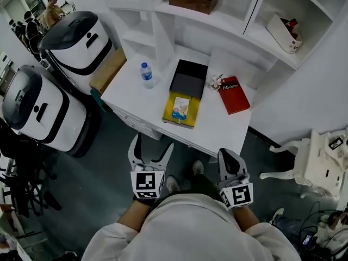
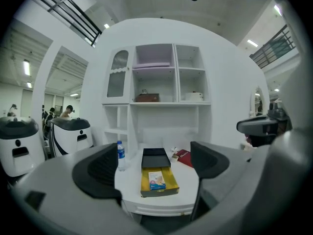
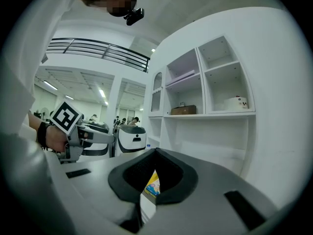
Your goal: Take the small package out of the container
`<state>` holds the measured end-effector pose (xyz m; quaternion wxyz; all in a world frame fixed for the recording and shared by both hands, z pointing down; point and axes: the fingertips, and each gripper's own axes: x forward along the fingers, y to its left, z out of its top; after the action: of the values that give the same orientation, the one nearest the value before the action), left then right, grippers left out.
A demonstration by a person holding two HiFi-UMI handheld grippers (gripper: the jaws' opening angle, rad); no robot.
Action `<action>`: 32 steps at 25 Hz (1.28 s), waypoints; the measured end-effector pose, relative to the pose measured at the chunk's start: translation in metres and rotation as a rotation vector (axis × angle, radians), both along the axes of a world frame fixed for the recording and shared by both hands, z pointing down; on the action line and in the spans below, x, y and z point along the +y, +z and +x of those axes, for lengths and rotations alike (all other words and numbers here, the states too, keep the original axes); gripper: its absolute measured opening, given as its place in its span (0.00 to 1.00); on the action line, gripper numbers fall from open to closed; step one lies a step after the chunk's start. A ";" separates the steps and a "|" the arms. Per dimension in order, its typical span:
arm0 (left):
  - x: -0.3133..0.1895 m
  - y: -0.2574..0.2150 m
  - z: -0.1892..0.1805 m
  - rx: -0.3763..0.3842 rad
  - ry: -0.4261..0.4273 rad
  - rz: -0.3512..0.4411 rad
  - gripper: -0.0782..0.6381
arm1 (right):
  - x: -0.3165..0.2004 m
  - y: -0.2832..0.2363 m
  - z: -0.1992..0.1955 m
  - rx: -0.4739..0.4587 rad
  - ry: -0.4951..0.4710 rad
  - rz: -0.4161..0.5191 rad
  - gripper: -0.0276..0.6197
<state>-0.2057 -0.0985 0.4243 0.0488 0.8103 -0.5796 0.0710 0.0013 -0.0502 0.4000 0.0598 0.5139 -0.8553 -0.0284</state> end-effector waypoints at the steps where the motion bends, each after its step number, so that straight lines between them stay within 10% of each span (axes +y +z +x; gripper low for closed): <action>1: -0.008 0.004 0.002 -0.001 0.002 -0.010 0.75 | -0.006 0.001 0.001 0.000 0.000 -0.005 0.08; 32: -0.217 0.237 0.082 -0.159 -0.019 -0.517 0.75 | -0.195 0.071 0.116 0.018 0.053 -0.203 0.08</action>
<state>-0.1242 -0.3157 0.6614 0.2088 0.7573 -0.5519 0.2797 0.1176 -0.2449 0.4713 0.1200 0.5272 -0.8394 0.0556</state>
